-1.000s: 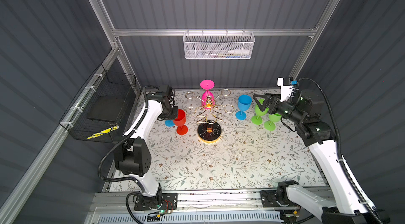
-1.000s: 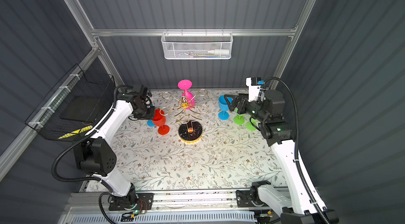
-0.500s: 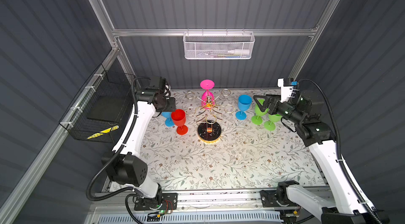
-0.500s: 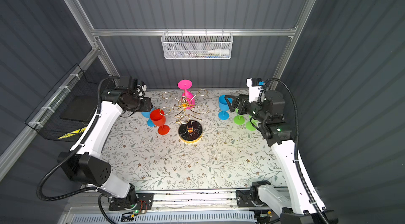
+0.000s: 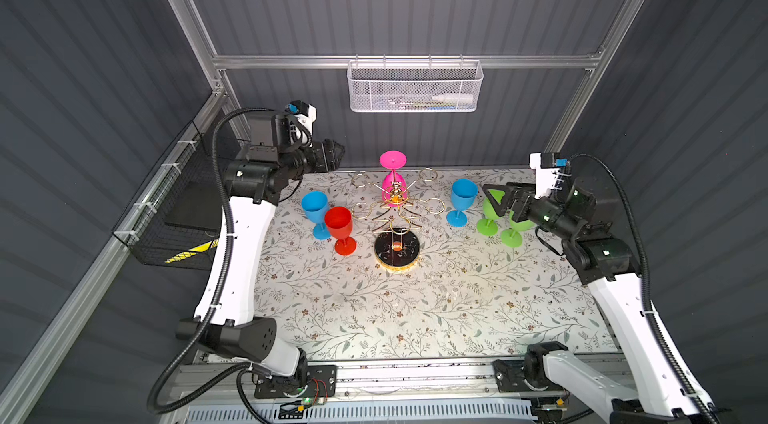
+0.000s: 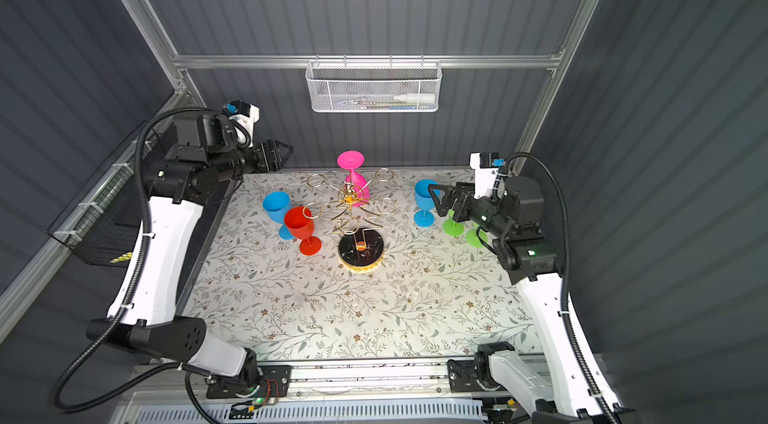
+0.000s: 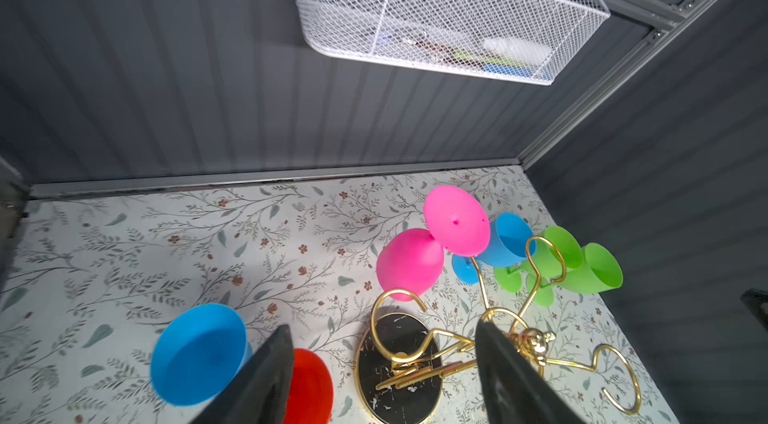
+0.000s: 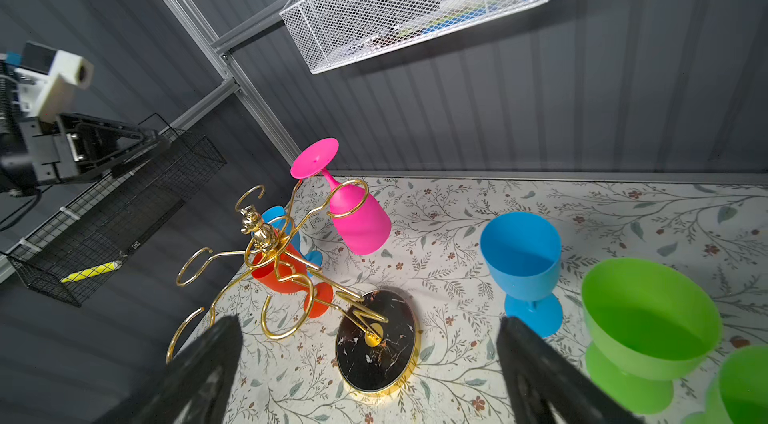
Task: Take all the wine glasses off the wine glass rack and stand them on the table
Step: 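Move the left gripper to the pink glass base and close on it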
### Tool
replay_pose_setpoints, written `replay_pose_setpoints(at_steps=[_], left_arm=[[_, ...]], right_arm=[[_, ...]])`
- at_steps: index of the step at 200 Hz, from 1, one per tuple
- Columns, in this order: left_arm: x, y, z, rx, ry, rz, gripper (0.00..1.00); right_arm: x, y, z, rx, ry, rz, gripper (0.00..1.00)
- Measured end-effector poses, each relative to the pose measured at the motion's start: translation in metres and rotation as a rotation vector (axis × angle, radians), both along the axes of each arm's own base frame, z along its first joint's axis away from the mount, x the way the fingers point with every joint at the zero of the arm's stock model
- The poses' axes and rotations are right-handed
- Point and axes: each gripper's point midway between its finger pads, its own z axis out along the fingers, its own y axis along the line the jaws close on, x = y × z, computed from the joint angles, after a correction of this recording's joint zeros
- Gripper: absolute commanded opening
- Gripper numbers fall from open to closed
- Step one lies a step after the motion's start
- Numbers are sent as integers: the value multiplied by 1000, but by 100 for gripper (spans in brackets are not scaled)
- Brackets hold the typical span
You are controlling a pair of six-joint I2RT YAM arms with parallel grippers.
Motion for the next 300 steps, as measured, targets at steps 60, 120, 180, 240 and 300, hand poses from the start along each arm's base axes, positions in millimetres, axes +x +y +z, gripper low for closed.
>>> replay_pose_setpoints(at_steps=[60, 120, 180, 240, 300], left_arm=[[50, -37, -55, -79, 122, -144, 70], [64, -85, -69, -70, 134, -245, 71], [65, -106, -87, -45, 167, -280, 71], [70, -108, -97, -35, 189, -277, 59], [76, -114, -105, -47, 210, -292, 46]], right_arm=[[-12, -2, 1, -4, -12, 1, 98], [-20, -3, -8, -18, -2, -1, 99], [-22, -3, -18, -22, 20, 0, 99], [-22, -4, -18, -24, 20, -1, 99], [-22, -6, -20, -40, 15, -9, 99]])
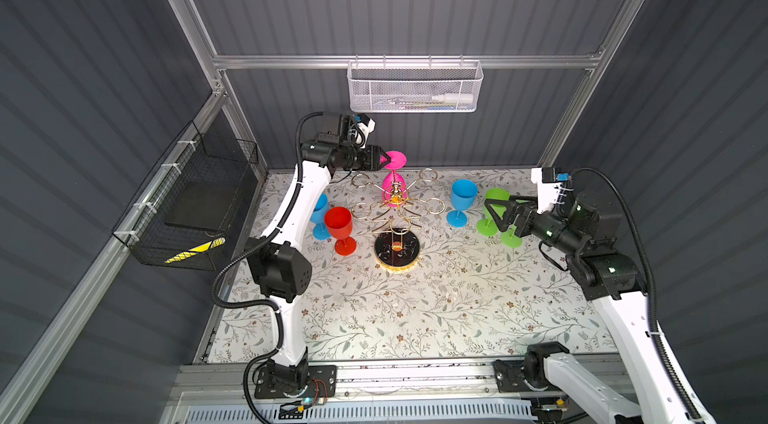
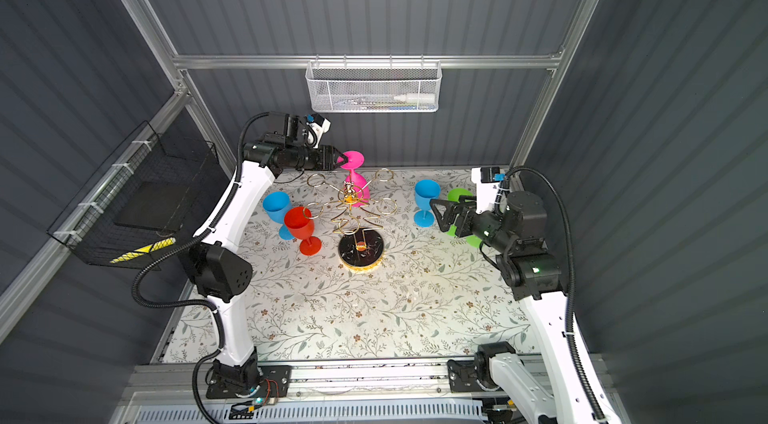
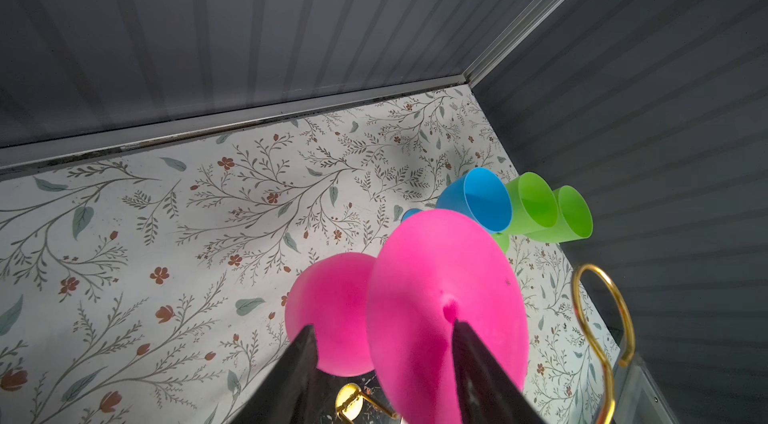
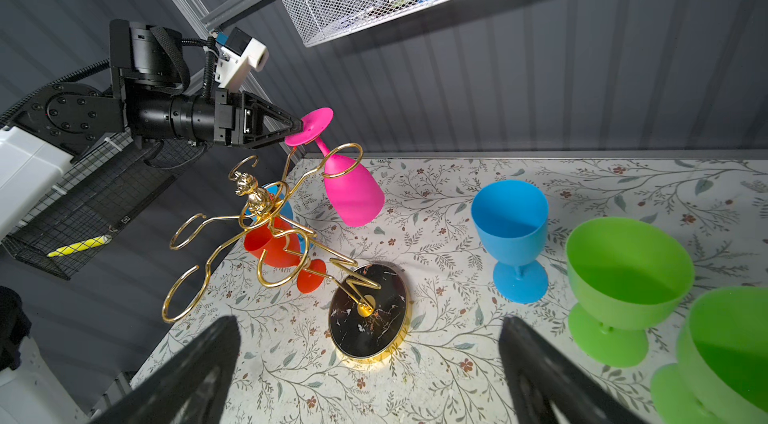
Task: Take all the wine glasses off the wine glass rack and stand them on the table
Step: 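Move the left gripper to the pink glass base and close on it, then lift the pink glass off the rack hook with the left gripper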
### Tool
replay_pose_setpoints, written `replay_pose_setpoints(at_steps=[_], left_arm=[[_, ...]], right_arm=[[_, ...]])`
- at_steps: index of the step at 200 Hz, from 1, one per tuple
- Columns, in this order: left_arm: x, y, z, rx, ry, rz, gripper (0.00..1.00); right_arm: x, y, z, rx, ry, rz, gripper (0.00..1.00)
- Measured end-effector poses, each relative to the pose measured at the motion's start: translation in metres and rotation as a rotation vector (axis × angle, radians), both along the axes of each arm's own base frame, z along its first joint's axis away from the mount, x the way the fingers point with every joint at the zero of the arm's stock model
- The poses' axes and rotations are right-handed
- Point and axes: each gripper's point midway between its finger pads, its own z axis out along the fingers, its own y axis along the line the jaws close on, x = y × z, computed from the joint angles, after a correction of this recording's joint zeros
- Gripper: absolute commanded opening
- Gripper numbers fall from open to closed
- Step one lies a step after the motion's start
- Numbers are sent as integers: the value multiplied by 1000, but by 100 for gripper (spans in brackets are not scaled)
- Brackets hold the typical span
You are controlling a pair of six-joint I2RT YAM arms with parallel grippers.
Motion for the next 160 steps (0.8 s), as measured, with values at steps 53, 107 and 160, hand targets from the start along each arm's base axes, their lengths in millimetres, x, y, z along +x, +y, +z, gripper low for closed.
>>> replay_pose_setpoints(at_steps=[53, 107, 160], left_arm=[[1, -4, 2, -26, 10, -7, 27], [0, -8, 29, -87, -48, -15, 9], [-6, -12, 29, -143, -9, -29, 0]], right_arm=[[0, -3, -2, -11, 2, -11, 99], [1, -5, -4, -17, 4, -15, 99], [2, -6, -4, -18, 5, -17, 99]])
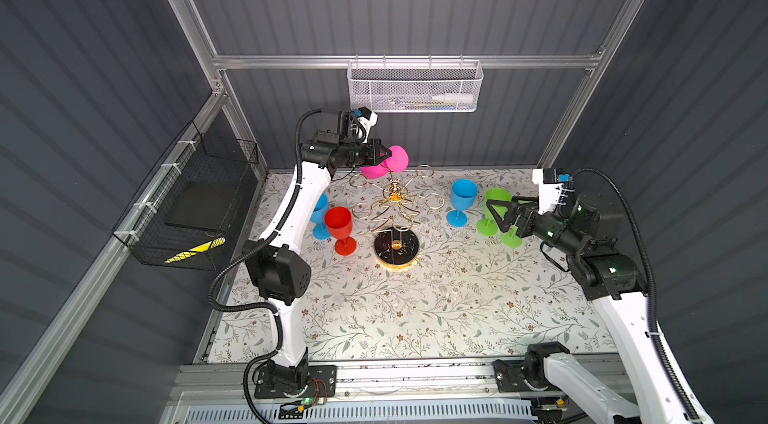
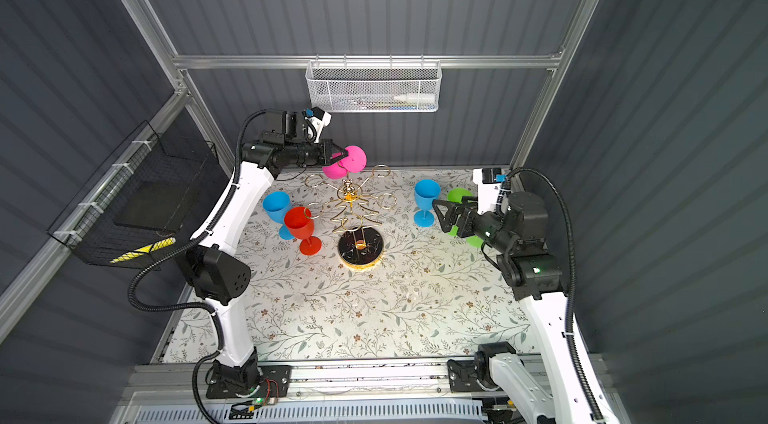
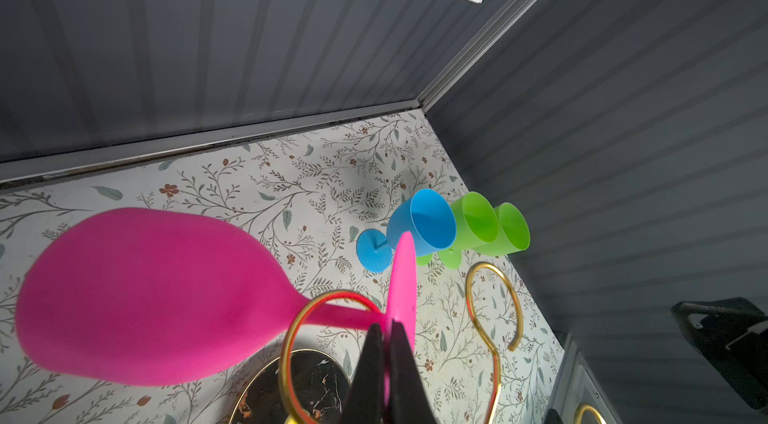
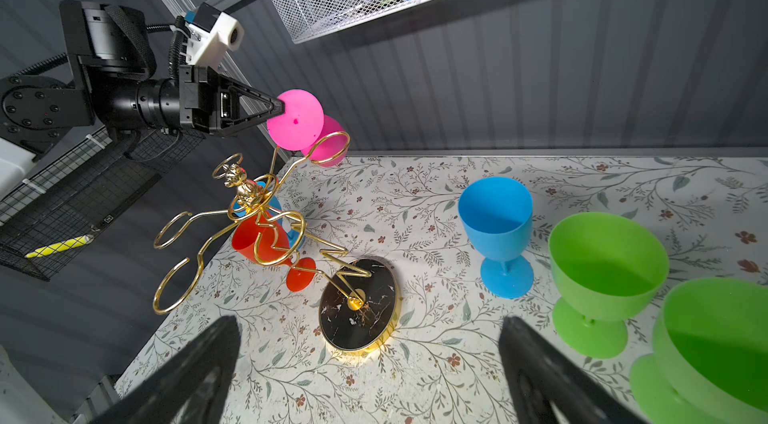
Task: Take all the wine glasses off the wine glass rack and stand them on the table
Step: 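Lift the pink glass off the rack hook with the left gripper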
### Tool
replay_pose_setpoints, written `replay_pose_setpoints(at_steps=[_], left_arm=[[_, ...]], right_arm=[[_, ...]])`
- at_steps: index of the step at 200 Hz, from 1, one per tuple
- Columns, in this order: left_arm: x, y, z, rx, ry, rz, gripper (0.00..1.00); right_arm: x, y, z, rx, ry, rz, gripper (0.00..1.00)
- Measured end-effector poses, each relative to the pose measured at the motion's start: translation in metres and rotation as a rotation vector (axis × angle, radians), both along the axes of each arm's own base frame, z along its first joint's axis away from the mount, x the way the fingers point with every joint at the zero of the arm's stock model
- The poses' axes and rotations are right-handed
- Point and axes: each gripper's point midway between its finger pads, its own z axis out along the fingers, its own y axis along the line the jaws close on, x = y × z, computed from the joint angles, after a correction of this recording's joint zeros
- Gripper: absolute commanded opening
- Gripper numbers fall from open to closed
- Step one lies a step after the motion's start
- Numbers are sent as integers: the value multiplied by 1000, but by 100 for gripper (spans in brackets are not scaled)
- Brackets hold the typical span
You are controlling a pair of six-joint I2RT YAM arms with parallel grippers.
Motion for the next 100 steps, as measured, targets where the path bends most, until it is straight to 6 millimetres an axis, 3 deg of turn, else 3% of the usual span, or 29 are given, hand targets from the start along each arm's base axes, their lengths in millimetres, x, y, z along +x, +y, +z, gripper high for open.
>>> replay_pose_setpoints(at_steps=[100], left_arm=[[-7, 11, 19, -201, 68, 0, 0]], right_arm=[[-2, -2, -2, -2, 14, -6, 99]])
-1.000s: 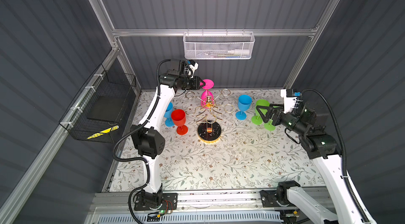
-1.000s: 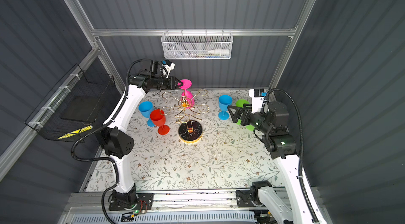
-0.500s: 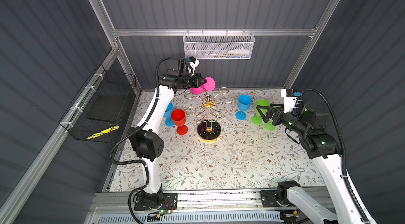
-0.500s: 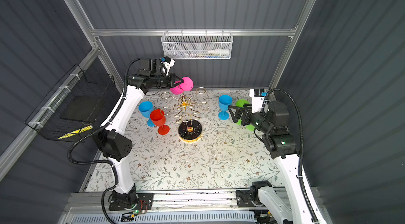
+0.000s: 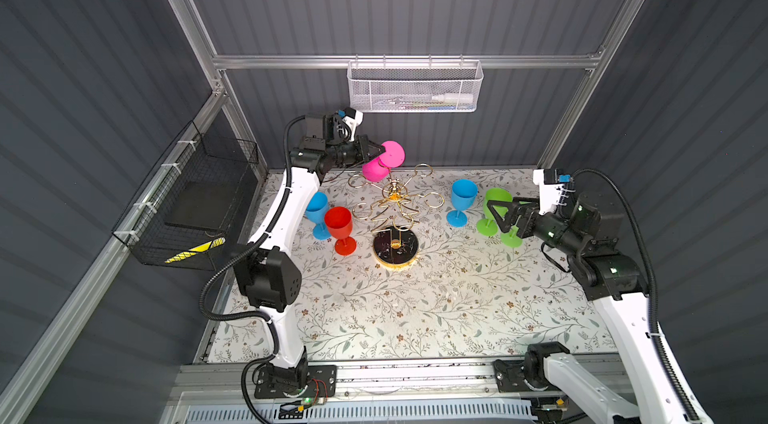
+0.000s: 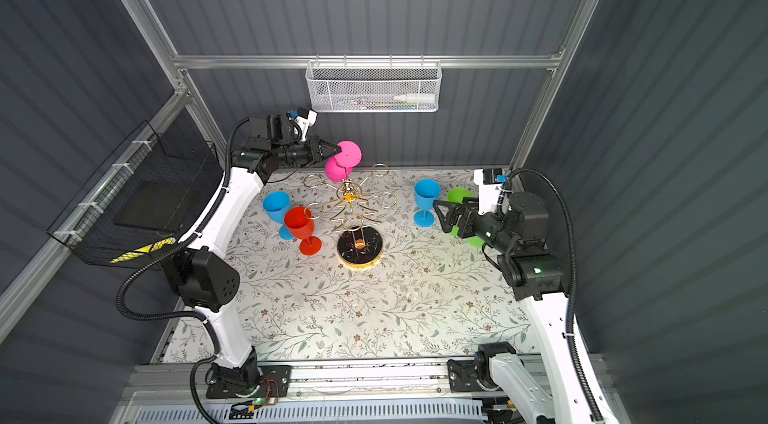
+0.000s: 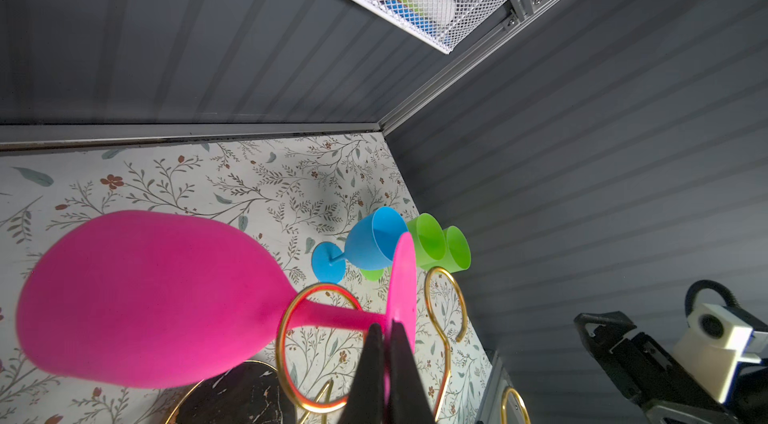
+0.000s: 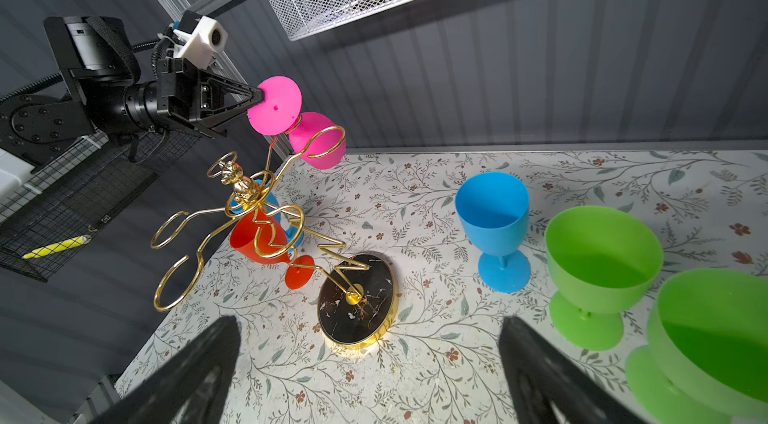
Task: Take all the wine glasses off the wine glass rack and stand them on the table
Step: 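Lift the pink glass off the rack hook with the left gripper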
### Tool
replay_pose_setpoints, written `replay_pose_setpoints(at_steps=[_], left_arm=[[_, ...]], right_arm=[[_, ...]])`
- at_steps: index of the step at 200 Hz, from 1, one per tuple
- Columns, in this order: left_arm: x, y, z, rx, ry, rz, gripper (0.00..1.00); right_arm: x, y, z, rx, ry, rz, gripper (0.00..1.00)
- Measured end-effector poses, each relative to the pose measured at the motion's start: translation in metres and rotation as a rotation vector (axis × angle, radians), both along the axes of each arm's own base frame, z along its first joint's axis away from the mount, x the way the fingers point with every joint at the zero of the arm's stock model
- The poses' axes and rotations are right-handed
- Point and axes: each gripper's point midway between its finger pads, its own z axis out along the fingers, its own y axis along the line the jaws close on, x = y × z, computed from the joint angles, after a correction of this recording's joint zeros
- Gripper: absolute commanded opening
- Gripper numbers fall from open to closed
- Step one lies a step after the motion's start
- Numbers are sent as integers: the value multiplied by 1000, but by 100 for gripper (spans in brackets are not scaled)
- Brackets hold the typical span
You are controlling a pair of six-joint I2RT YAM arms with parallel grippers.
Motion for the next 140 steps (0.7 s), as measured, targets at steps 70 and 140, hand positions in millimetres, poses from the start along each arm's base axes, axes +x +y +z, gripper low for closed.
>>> replay_pose_setpoints(at_steps=[70, 140], left_arm=[[-10, -1, 1, -31, 14, -11, 0], [-15, 0, -5, -36, 32, -18, 0]], right_arm=[[-5, 0, -1, 0, 9, -1, 99], [-7, -2, 2, 3, 7, -8, 99]])
